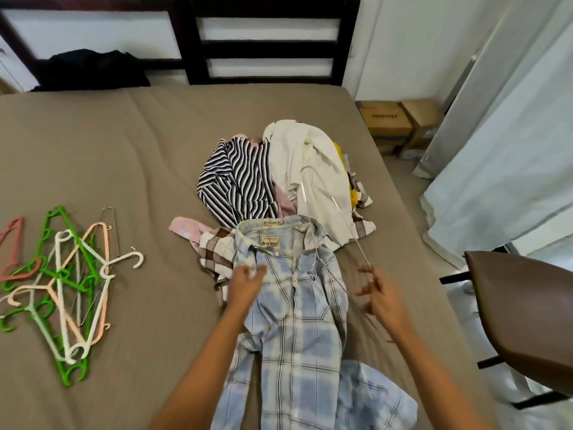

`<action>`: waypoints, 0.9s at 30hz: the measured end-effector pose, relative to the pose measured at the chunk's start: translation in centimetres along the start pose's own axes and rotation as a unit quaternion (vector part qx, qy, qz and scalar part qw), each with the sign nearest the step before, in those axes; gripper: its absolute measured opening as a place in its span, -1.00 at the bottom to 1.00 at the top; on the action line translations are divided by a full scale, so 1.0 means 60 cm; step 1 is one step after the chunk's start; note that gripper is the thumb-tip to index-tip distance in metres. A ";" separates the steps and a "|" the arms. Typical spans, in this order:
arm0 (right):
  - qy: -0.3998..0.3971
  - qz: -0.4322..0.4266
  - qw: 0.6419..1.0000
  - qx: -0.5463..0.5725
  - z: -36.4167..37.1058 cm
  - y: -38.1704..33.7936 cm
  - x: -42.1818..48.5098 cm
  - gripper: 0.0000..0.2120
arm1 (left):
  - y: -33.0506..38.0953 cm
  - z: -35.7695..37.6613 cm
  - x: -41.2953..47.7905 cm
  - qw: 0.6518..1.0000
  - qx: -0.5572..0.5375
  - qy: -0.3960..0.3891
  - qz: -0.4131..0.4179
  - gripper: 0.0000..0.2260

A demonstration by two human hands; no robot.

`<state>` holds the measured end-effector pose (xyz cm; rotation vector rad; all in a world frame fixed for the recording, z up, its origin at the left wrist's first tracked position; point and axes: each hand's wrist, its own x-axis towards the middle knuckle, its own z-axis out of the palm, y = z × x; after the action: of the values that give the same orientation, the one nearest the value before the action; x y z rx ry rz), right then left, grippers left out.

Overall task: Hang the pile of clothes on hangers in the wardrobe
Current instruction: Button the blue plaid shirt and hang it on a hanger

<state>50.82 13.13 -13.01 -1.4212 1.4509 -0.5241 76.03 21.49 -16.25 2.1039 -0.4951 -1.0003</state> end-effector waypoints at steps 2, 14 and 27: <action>-0.013 -0.022 0.996 -0.083 -0.022 0.021 0.019 -0.66 | 0.029 -0.008 0.064 0.996 0.036 0.084 0.024 -0.48; -0.181 -0.012 0.961 -0.210 0.103 0.156 -0.034 -0.86 | 0.056 -0.001 0.170 0.988 0.129 0.089 0.005 -0.60; -0.121 0.110 0.965 -0.203 0.079 0.218 -0.018 -0.77 | 0.056 -0.034 0.154 0.992 0.058 0.079 0.084 -0.64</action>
<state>48.27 18.52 -25.61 -1.5489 1.5443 0.0961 83.27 14.64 -17.46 2.1814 -0.6517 -0.7168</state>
